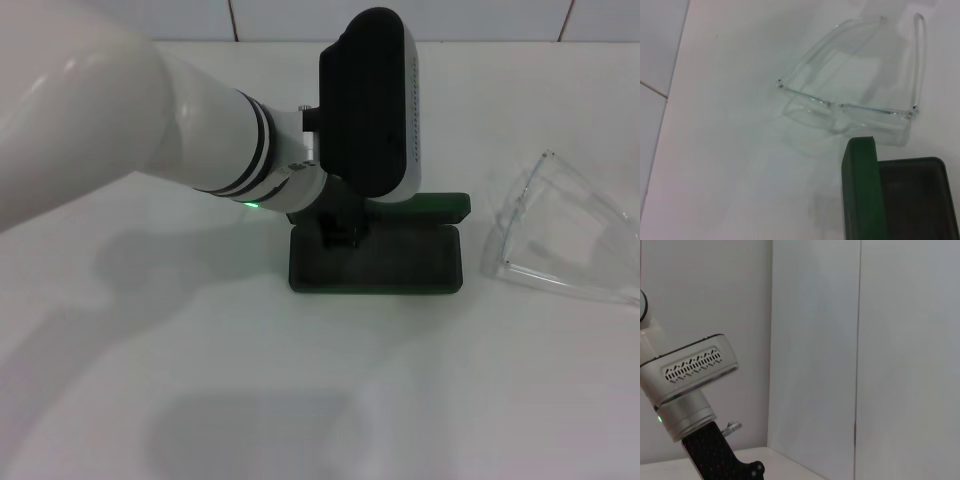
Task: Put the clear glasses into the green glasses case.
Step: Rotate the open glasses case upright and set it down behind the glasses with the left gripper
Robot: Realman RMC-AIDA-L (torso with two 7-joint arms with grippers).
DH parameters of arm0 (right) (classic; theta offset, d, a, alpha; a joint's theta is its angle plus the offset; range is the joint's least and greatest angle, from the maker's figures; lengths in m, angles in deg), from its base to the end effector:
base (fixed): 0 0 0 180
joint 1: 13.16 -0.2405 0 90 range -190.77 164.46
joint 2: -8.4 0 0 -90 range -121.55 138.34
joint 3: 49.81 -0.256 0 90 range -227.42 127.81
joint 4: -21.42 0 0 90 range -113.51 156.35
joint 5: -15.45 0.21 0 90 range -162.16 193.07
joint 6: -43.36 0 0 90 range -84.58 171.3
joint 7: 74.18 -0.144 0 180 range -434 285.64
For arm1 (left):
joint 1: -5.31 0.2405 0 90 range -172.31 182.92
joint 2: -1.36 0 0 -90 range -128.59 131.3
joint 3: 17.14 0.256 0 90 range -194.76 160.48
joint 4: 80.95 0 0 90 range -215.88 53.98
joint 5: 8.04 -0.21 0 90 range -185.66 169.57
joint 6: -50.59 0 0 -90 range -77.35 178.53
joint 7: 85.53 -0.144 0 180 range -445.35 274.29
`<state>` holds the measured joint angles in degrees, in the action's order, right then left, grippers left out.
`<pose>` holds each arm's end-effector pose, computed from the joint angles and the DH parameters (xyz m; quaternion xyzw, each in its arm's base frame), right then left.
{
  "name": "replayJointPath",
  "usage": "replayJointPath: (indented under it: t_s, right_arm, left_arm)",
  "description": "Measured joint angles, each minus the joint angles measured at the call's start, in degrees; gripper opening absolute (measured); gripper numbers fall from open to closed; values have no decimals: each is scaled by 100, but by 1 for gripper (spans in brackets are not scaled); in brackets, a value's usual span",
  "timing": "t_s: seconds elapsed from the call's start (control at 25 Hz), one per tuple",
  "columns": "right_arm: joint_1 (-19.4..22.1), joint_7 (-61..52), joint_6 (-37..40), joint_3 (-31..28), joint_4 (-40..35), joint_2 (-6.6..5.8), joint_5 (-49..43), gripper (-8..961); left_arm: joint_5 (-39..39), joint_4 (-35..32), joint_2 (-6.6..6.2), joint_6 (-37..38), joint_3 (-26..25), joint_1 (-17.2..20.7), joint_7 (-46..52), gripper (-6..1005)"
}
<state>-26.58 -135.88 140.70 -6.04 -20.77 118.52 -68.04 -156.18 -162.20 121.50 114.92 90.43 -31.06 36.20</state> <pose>0.3083 0.2790 0.1106 -0.8862 0.0791 0.3371 0.3078 -0.0953 0.3434 -0.0859 -0.9603 0.1451 0.1619 0.1746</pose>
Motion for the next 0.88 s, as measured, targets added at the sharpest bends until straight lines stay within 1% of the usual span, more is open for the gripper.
replayJointPath:
  t_s: [0.36,0.88]
  right_arm:
    - [15,0,53,-39,0,0,0,855]
    - [15,0,80,-59,0,9,1,852]
  left_arm:
    - [-28,5,0,-18,8,17,14,227]
    - [-91,-47,-9,-54,7,-4,281,233]
